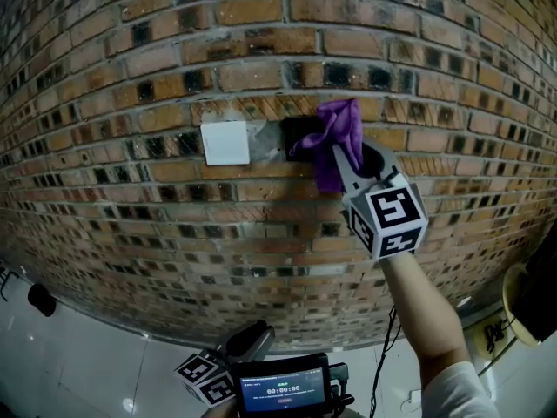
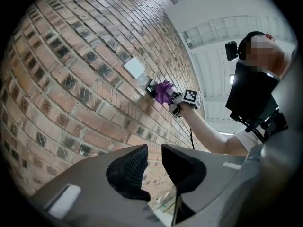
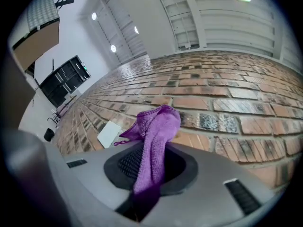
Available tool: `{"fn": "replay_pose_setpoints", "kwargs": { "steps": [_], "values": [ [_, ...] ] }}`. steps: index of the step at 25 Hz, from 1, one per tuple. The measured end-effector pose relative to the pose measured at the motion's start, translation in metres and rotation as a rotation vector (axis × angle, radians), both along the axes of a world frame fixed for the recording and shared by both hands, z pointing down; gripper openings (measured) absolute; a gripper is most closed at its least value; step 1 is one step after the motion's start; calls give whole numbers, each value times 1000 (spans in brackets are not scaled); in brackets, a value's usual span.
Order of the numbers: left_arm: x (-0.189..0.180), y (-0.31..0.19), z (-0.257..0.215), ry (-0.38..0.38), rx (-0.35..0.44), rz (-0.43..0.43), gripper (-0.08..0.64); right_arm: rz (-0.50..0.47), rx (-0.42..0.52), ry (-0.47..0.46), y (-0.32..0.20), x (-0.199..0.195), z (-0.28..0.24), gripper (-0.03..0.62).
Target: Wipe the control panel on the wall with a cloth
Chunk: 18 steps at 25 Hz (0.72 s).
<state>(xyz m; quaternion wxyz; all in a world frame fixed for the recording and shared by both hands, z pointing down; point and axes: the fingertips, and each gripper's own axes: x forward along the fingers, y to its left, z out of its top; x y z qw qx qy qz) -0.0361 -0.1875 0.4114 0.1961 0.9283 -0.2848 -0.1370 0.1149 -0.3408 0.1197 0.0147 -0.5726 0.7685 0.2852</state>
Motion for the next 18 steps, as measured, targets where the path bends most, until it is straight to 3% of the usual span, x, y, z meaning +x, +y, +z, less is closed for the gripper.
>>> {"fn": "replay_pose_setpoints", "kwargs": {
  "steps": [10,18],
  "values": [
    [-25,1,2,9,-4,-65,81,-183,-16,39,-11,-103,-1,78],
    [-43,3,3,12,-8,-109,81,-269,-93,132,-25,-168,28,79]
  ]
}}
